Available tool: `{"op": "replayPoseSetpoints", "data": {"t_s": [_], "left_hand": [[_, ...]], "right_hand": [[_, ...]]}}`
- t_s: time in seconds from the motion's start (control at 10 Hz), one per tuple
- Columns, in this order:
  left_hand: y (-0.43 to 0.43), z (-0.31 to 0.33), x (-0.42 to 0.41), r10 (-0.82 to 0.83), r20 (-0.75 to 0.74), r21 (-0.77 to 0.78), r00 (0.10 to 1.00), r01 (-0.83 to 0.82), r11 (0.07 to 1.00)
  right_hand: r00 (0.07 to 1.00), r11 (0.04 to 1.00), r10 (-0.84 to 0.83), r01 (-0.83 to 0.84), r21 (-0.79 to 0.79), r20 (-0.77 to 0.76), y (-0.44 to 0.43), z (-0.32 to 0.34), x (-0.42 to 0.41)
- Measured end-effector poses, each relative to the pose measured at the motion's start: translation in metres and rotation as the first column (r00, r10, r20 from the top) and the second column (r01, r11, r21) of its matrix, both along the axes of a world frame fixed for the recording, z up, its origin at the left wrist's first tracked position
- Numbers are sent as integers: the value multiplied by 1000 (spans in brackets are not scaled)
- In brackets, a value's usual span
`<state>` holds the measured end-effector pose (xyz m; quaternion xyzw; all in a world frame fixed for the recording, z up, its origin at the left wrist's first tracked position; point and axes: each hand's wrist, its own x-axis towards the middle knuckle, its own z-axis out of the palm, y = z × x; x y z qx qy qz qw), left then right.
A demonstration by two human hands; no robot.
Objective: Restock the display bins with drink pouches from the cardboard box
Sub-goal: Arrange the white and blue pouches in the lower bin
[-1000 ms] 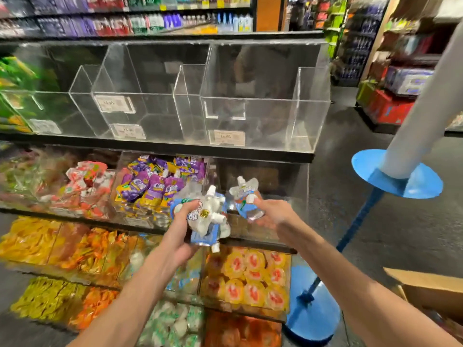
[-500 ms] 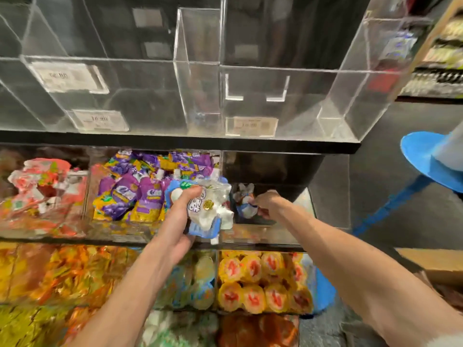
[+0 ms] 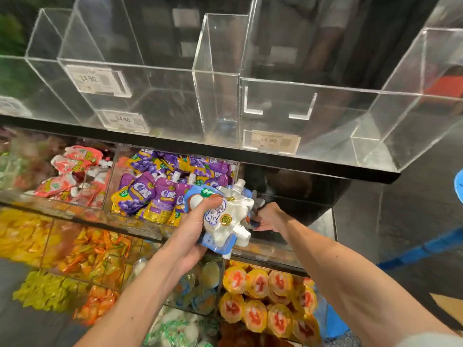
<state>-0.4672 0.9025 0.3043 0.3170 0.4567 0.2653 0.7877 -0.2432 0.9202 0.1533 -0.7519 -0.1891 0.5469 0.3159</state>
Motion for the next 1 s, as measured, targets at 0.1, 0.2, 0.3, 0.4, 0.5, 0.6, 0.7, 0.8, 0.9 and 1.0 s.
{"op": "replayPoseSetpoints", "data": {"t_s": [0.1, 0.2, 0.3, 0.4, 0.5, 0.6, 0.7, 0.8, 0.9, 1.0], "left_hand": [[-4, 3, 7, 10, 3, 3, 1000, -10, 1000], [-7, 6, 16, -14, 17, 14, 1000, 14, 1000], [-11, 7, 29, -43, 27, 7, 999, 43, 999], [-14, 6, 49, -101, 33, -10, 994, 101, 995], [-15, 1, 73, -121, 44, -40, 992, 122, 992], [-17, -5, 95, -154, 71, -34, 986, 156, 987], [-17, -14, 108, -203, 53, -14, 978, 204, 979], [-15, -23, 117, -252, -6, -19, 968, 252, 968], [-10, -31, 125, -279, -79, -33, 957, 277, 960], [-3, -43, 132, -309, -214, -42, 926, 308, 951]], "right_hand": [[998, 1000, 27, -26, -17, 65, 3, -23, 13], [967, 992, 122, -110, -67, 224, -6, 24, 5], [990, 992, 96, -104, 72, 107, -28, 64, -1], [889, 970, 102, 10, 241, -447, -66, 93, 5], [804, 956, 78, 107, 273, -589, -96, 99, 21], [811, 944, 1, 192, 269, -585, -107, 98, 29], [807, 923, -43, 258, 286, -589, -114, 95, 38], [818, 921, -24, 242, 306, -575, -119, 97, 43], [828, 901, -165, 348, 259, -536, -115, 85, 43], [822, 882, -329, 443, 158, -465, -111, 73, 45]]}}
